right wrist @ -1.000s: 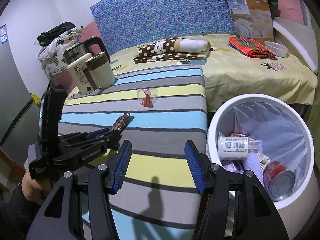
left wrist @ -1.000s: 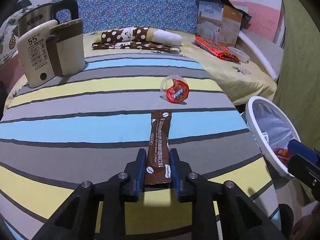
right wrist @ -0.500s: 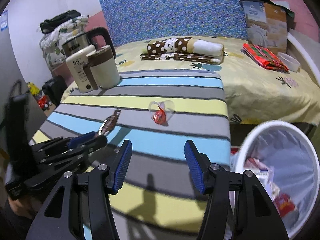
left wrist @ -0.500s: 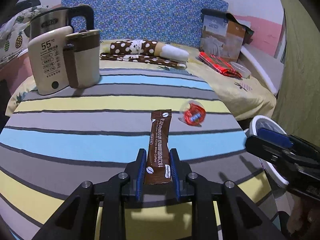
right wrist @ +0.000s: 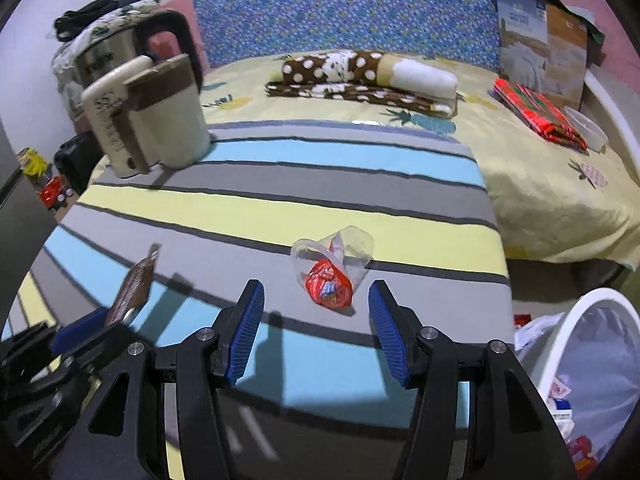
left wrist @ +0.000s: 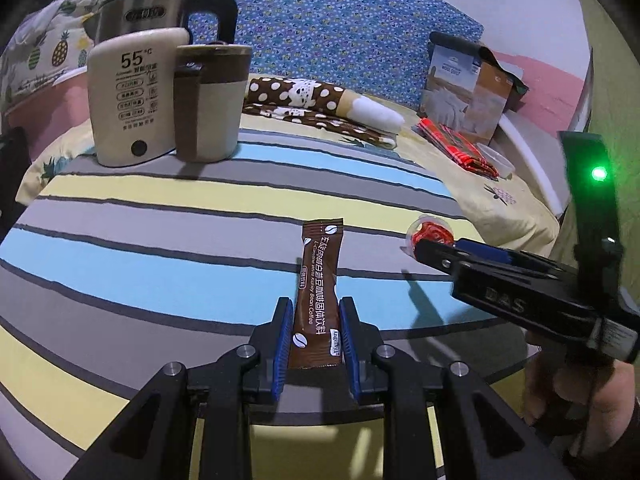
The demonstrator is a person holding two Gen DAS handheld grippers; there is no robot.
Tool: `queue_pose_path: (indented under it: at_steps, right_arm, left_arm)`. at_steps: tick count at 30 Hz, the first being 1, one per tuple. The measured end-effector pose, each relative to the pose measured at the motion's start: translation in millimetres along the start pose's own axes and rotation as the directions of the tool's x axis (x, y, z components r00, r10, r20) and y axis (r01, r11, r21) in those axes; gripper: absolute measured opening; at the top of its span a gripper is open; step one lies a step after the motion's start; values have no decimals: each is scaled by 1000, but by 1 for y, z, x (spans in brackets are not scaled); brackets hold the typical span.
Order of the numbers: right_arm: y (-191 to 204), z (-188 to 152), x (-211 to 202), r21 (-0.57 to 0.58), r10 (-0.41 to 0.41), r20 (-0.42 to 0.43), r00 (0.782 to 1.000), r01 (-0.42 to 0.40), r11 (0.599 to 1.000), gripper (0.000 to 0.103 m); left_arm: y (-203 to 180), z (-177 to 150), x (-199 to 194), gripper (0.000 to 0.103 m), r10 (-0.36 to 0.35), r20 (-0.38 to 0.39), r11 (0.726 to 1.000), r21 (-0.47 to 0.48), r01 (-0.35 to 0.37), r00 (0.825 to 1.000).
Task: Collect trash
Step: 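Grasp the brown coffee sachet with the left tool while the right tool grasps the clear candy cup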
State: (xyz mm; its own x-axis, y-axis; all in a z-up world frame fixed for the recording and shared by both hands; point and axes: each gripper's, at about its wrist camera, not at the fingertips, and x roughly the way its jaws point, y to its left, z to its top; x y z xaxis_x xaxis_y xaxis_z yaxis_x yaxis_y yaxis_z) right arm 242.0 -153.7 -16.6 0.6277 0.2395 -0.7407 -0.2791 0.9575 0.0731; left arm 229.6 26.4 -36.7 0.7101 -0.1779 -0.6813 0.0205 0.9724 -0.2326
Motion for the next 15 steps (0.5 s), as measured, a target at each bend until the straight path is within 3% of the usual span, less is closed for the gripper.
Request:
queue_pose_path:
  at_steps: [11,13,15]
  right_arm:
    - [2,10,12,37,-46,-2,999,46,998,56]
    - [2,10,12,36,-48,3,999,48,998,47]
    - [2,10,10,36,-49,14,999,49,998,47]
  left_arm:
    - [4,3,4,24,-31,-2,999,-10,31,1000]
    - [5,3,5,24,-34,-2,999,-11,34,999]
    - [6,3,4,24,-35,-2,999,-12,35,999]
